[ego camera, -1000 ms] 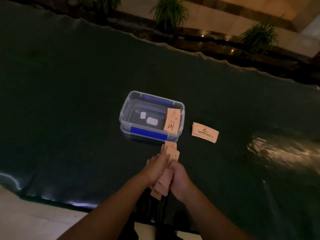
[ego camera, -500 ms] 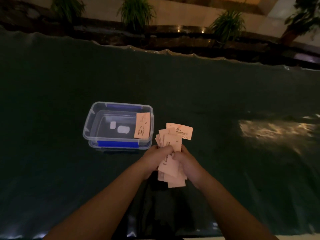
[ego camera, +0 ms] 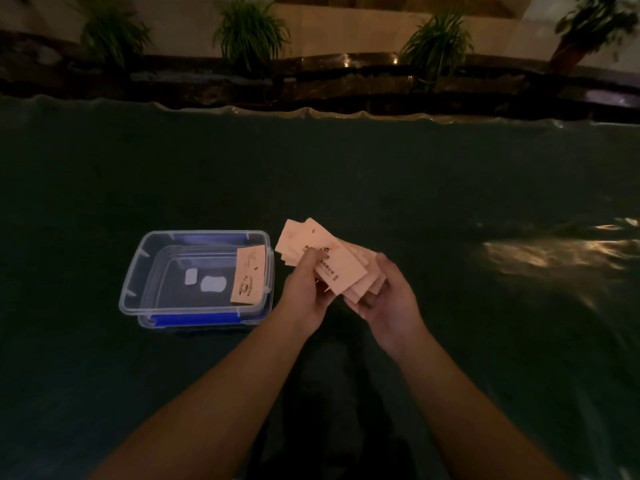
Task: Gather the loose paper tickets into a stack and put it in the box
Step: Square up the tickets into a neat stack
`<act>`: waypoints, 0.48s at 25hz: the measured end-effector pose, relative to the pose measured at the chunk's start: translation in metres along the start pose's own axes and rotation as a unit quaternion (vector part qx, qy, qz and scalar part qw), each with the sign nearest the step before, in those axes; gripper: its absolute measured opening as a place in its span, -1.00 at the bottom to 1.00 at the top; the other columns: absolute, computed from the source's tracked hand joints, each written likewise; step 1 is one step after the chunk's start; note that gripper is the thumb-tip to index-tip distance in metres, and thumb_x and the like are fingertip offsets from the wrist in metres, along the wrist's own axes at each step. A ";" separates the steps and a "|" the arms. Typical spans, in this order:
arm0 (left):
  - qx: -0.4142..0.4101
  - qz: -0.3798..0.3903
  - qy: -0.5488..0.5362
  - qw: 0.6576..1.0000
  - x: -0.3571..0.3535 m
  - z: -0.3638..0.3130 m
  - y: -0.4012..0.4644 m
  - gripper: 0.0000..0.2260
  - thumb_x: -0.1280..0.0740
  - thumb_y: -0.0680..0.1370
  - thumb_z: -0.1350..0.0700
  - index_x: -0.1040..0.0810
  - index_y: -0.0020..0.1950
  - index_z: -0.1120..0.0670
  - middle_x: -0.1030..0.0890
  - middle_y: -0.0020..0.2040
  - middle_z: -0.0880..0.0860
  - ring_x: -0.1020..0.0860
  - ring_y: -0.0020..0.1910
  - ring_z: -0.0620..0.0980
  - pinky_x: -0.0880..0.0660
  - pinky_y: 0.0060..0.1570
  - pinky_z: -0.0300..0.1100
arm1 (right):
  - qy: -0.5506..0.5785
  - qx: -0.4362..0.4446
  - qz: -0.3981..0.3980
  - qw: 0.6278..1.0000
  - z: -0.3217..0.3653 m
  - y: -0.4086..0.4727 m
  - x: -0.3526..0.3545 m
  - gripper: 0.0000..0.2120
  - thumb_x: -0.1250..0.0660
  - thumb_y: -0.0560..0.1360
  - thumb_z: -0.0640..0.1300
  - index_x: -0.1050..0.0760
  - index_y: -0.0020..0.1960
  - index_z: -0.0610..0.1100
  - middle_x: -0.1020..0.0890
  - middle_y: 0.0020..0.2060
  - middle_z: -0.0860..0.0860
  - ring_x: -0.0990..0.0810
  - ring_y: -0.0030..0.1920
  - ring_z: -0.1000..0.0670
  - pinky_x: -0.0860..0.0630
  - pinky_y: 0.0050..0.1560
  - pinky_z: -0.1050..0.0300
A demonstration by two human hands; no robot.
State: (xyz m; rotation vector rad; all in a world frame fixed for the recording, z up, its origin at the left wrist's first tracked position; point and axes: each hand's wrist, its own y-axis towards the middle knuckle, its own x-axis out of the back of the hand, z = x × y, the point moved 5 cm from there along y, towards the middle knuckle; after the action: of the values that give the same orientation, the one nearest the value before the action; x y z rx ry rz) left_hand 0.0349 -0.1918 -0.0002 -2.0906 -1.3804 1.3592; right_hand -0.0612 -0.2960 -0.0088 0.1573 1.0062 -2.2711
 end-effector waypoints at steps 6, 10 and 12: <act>0.025 -0.057 0.017 0.998 0.007 0.029 0.036 -0.76 -0.44 0.57 0.12 -0.64 0.24 0.03 -0.75 0.12 0.13 -0.68 0.18 0.09 -0.55 0.30 0.05 | -0.146 -0.029 -0.075 0.986 0.018 0.043 -0.003 -0.19 -0.66 0.42 -0.12 -0.29 0.51 0.06 -0.73 0.11 -0.02 -0.75 0.06 -0.05 -0.68 -0.04 -0.04; 0.095 -0.095 0.081 0.988 0.015 0.032 0.050 -0.69 -0.52 0.52 0.03 -0.59 0.22 0.06 -0.69 0.15 0.16 -0.64 0.17 0.10 -0.58 0.26 0.02 | -0.233 -0.053 -0.085 0.967 0.018 0.073 0.003 -0.17 -0.65 0.42 -0.11 -0.27 0.55 0.04 -0.67 0.15 -0.04 -0.69 0.08 -0.06 -0.68 -0.04 -0.04; 0.141 -0.111 0.140 0.974 0.026 0.033 0.054 -0.55 -0.56 0.48 -0.06 -0.53 0.26 0.10 -0.61 0.19 0.18 -0.63 0.15 0.12 -0.62 0.20 0.06 | -0.272 -0.055 -0.090 0.956 0.015 0.083 0.007 -0.16 -0.64 0.43 -0.08 -0.26 0.56 0.03 -0.62 0.20 -0.04 -0.65 0.13 -0.06 -0.68 0.01 -0.05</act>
State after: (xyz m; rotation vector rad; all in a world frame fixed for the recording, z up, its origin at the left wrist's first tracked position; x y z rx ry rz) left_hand 0.0409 -0.2049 -0.0675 -1.7992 -1.1850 1.0547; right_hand -0.0146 -0.3520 -0.0526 -0.6002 0.8655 -2.2183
